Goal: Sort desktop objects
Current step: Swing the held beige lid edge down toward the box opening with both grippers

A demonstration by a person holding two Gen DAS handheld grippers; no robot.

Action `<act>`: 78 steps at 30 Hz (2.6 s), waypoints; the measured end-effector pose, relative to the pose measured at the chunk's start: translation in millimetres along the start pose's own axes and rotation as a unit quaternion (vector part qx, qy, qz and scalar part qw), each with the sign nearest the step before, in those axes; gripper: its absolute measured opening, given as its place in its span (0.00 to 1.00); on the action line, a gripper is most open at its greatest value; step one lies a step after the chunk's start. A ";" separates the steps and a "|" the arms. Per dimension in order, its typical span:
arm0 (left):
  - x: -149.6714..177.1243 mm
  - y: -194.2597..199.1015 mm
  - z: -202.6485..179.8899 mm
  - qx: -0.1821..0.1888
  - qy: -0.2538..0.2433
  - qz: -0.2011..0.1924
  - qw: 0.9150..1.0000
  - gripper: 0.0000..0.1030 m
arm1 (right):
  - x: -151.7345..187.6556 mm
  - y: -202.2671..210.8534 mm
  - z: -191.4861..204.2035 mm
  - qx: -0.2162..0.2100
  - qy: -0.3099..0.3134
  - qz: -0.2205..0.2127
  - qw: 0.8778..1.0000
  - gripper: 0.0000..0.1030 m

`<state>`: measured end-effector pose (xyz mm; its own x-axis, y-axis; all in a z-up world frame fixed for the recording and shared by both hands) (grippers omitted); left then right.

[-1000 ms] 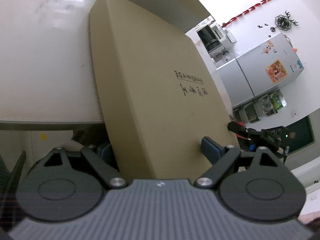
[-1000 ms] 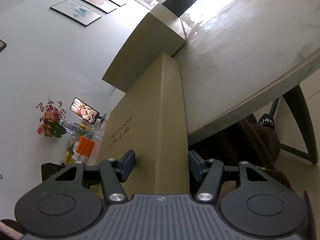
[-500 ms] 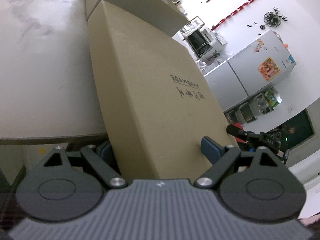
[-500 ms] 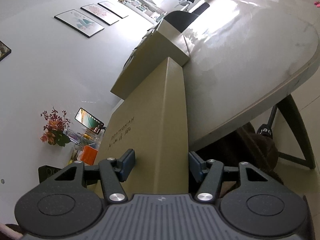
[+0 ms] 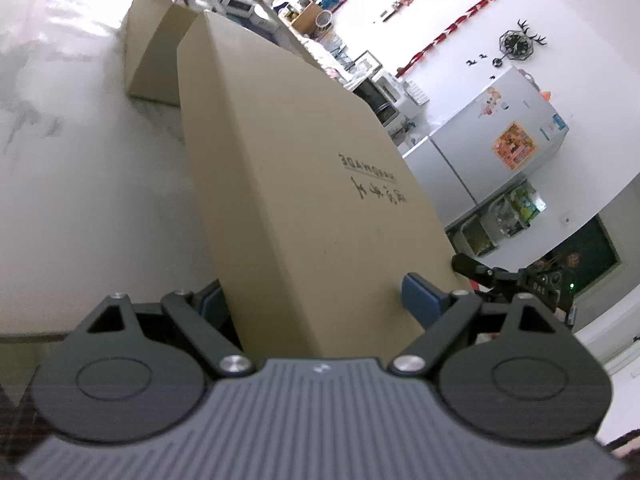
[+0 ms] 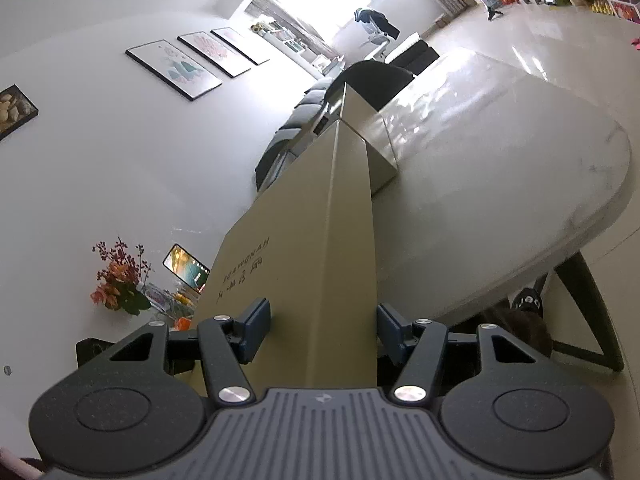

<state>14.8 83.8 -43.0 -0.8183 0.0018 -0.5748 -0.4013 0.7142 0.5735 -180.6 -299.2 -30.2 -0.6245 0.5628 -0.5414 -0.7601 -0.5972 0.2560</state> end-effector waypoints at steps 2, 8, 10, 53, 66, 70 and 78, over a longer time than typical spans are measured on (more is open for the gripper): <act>-3.7 1.4 -2.2 0.001 0.000 -0.004 1.000 0.86 | -4.9 -0.1 3.3 0.001 0.001 -0.002 1.000 0.59; -22.2 7.2 -13.2 -0.002 -0.001 -0.017 1.000 0.86 | -26.8 -4.8 16.8 0.001 0.005 0.001 1.000 0.59; -31.2 9.0 -18.9 -0.004 0.001 -0.020 1.000 0.86 | -39.2 -6.9 21.7 0.001 0.005 0.003 1.000 0.59; -18.5 -48.6 81.5 -0.023 0.091 0.049 0.994 0.80 | -53.0 -138.9 -70.9 0.021 -0.029 0.118 0.992 0.54; -19.5 -30.4 50.8 -0.055 0.033 0.026 0.998 0.81 | -35.8 -127.9 -55.3 0.032 -0.013 0.122 0.992 0.54; -11.6 -28.1 53.6 -0.052 0.037 0.040 0.997 0.82 | -23.2 -117.9 -47.4 0.039 -0.009 0.118 0.992 0.55; 1.1 -23.9 51.9 -0.044 0.031 0.062 0.997 0.83 | 0.7 -98.4 -35.0 0.045 -0.005 0.119 0.992 0.55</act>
<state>44.8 103.1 -87.6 -0.8864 0.0414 -0.4611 -0.3277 0.6474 0.6881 -99.9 -260.1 -83.7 -0.7893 0.4181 -0.4497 -0.6040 -0.6606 0.4459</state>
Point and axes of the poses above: each gripper's, at about its wrist camera, not at the fingertips, and y roughly against the way its jaws point, z to its left, x to its underside, the point moved 1 cm from there along -y, roughly the way its jaws point, and after that the axes turned 9 degrees about -x, right-handed, at the moved point
